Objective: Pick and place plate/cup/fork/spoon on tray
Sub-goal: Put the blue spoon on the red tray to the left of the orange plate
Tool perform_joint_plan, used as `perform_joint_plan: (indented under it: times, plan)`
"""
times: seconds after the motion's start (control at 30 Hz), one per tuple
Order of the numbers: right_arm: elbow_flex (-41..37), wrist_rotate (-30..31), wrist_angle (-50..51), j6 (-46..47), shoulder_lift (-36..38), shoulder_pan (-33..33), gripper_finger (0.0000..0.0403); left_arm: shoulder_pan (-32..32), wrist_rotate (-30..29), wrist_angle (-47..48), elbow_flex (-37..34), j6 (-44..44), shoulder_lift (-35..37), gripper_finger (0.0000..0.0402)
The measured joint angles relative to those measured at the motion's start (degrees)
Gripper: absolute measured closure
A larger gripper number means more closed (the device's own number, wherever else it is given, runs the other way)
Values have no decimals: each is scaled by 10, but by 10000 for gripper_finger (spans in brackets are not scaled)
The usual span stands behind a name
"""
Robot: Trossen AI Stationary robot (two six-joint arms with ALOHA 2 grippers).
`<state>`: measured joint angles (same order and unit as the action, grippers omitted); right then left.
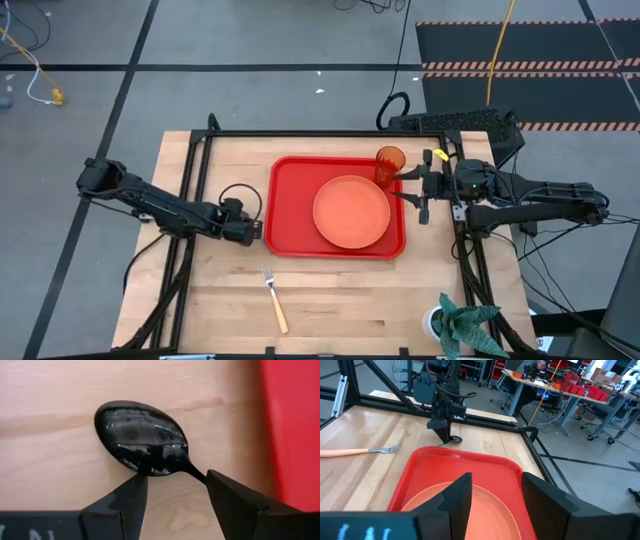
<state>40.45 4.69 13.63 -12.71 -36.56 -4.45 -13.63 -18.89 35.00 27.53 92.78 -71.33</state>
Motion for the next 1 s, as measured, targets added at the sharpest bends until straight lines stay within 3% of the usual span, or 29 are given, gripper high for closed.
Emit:
perform_joint_plan:
  times: [0.13, 0.47, 0.63, 0.73, 1.0]
  plan:
    - [0, 0, 0, 0, 0, 0, 239, 0, -1, -24, 10, -28, 0, 220]
    - [0, 0, 0, 0, 0, 0, 239, 0, -6, -24, 42, -98, 1, 392]
    - [0, 0, 0, 0, 0, 0, 239, 0, 9, -21, 42, -102, 1, 377]
    - [0, 0, 0, 0, 0, 0, 239, 0, 9, -21, 42, -153, 1, 362]
    - [0, 0, 0, -1, 0, 0, 239, 0, 9, -34, 42, -490, 1, 313]
